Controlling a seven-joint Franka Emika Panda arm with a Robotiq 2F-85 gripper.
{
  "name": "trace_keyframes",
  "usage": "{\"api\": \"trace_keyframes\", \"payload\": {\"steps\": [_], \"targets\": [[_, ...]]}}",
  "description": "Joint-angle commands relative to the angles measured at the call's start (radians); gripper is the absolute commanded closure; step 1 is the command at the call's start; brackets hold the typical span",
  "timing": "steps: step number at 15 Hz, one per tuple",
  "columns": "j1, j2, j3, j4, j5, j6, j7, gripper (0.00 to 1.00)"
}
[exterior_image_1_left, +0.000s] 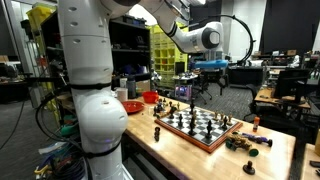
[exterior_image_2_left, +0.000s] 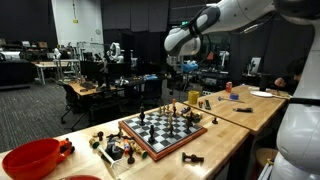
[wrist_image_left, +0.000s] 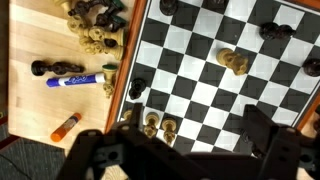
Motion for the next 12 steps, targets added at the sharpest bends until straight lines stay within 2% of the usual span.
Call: {"api": "trace_keyframes", "payload": {"steps": [1, 2, 5, 12], "targets": [[0.017, 0.0, -0.017, 0.002, -0.001, -0.002, 0.001, 0.0], [0.019, -0.01, -0.014, -0.018, -0.024, 0.027, 0.04, 0.0], [0.027, -0.062, -0.009, -0.105, 0.004, 0.124, 0.101, 0.0], [0.054, -0.169, 0.02, -0.316, -0.048, 0.272, 0.406, 0.0]]}}
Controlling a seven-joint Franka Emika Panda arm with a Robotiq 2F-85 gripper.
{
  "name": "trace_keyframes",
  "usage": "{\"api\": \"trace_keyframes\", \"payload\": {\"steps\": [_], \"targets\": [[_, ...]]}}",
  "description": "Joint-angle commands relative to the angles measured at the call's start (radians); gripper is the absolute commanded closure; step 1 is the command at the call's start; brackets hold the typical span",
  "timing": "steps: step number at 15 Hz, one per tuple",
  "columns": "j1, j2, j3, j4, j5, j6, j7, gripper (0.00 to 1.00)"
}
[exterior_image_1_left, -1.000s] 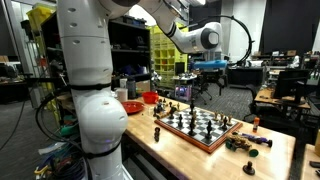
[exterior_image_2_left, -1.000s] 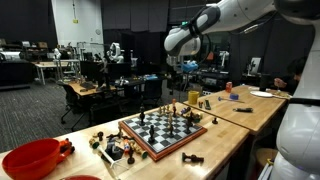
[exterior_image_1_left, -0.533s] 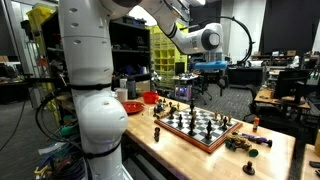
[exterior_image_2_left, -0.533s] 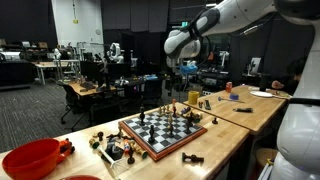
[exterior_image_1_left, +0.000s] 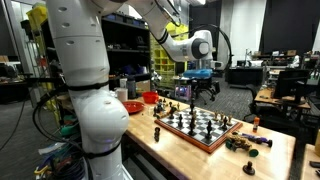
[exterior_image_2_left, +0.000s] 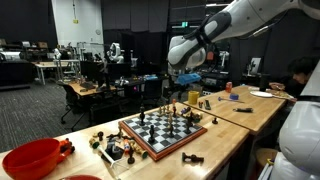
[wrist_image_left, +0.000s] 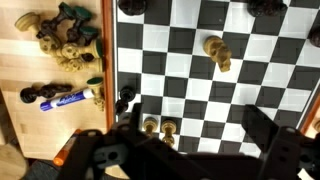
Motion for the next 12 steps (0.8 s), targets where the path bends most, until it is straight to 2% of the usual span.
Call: {"api": "trace_keyframes", "payload": {"steps": [1, 6, 12], "targets": [[0.015, -0.088, 0.02, -0.126, -0.027, 0.063, 0.144, 0.0], [0.028, -0.069, 0.057, -0.177, -0.035, 0.115, 0.277, 0.0], [0.028, -0.021, 0.077, -0.186, -0.052, 0.172, 0.367, 0.0]]}}
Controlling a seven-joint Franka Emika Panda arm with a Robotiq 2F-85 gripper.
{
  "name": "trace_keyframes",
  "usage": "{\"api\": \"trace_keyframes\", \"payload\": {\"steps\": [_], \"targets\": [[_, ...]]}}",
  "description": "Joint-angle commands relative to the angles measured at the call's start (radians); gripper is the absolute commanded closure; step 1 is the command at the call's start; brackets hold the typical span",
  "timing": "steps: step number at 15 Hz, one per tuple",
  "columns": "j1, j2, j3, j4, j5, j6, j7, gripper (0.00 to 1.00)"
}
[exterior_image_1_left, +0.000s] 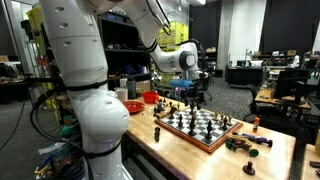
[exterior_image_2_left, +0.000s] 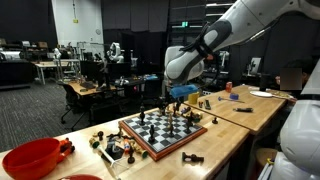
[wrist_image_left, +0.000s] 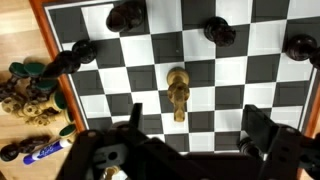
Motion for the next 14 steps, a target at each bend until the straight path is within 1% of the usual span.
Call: {"api": "trace_keyframes", "payload": {"steps": [1, 3, 9, 11, 12, 14], "targets": [[-0.001, 0.021, 0.003, -0.003, -0.037, 0.041, 0.059, 0.0], [-0.006, 0.041, 0.003, 0.003, -0.072, 0.058, 0.087, 0.0], [0.001, 0.088, -0.008, 0.009, -0.094, 0.065, 0.113, 0.0], [0.003, 0.093, -0.01, 0.008, -0.1, 0.071, 0.11, 0.27], [0.004, 0.096, -0.012, 0.007, -0.102, 0.082, 0.108, 0.32], [0.004, 0.096, -0.012, 0.007, -0.114, 0.096, 0.113, 0.47]]}}
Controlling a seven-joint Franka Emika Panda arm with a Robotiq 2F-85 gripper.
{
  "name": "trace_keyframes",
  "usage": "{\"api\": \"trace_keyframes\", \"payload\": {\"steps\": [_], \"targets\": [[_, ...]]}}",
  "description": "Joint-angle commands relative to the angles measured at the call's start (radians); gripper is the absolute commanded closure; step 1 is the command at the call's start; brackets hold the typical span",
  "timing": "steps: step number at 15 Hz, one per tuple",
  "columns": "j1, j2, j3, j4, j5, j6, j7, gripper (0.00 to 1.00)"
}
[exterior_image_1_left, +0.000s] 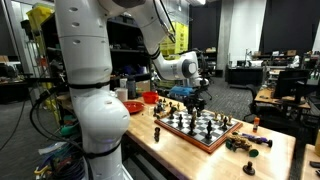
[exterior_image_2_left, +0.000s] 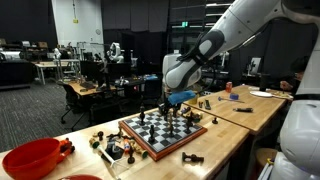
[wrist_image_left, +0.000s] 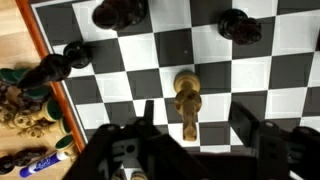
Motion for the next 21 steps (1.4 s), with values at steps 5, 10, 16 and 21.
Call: {"api": "trace_keyframes", "payload": {"steps": [5, 10, 16, 21], "targets": [[0.004, 0.001, -0.011, 0.005, -0.077, 0.045, 0.046, 0.87], [0.005, -0.016, -0.009, 0.006, -0.108, 0.044, 0.061, 0.96], [0.004, -0.044, -0.004, 0.013, -0.173, 0.105, 0.085, 0.96], [-0.012, -0.091, 0.003, 0.074, -0.254, 0.158, 0.104, 0.96]]}}
